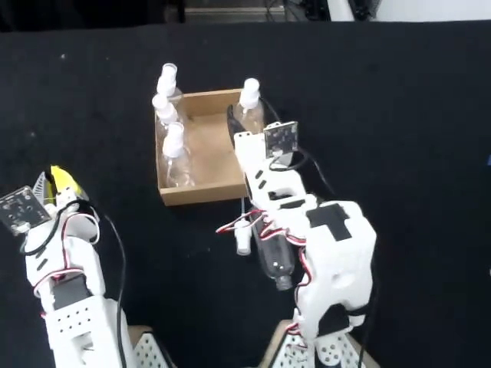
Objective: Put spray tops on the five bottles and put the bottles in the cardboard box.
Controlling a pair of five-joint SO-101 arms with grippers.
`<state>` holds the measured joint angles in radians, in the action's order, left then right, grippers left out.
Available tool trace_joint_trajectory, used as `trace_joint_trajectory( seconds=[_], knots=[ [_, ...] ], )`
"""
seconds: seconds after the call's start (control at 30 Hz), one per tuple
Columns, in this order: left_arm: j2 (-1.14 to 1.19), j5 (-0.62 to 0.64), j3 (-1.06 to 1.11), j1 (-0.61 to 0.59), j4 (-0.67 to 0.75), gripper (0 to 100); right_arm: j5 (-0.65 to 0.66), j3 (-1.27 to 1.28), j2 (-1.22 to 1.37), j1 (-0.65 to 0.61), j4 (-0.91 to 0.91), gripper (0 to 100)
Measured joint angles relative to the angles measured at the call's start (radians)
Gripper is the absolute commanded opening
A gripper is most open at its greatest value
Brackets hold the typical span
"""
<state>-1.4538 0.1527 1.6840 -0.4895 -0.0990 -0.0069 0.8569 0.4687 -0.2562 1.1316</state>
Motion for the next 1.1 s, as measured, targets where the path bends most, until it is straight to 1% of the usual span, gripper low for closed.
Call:
trace_joint_trajectory(
  seconds=[0.07, 0.2, 0.27, 1.1],
  knots=[
    [0.000, 0.000, 0.000, 0.000, 0.000, 6, 0.000, 0.000, 0.000, 0.000, 0.000, 6.4],
    [0.000, 0.000, 0.000, 0.000, 0.000, 6, 0.000, 0.000, 0.000, 0.000, 0.000, 18.5],
    [0.000, 0.000, 0.000, 0.000, 0.000, 6, 0.000, 0.000, 0.000, -0.003, 0.000, 21.4],
    [0.000, 0.000, 0.000, 0.000, 0.000, 6, 0.000, 0.000, 0.000, -0.002, 0.000, 21.5]
  ],
)
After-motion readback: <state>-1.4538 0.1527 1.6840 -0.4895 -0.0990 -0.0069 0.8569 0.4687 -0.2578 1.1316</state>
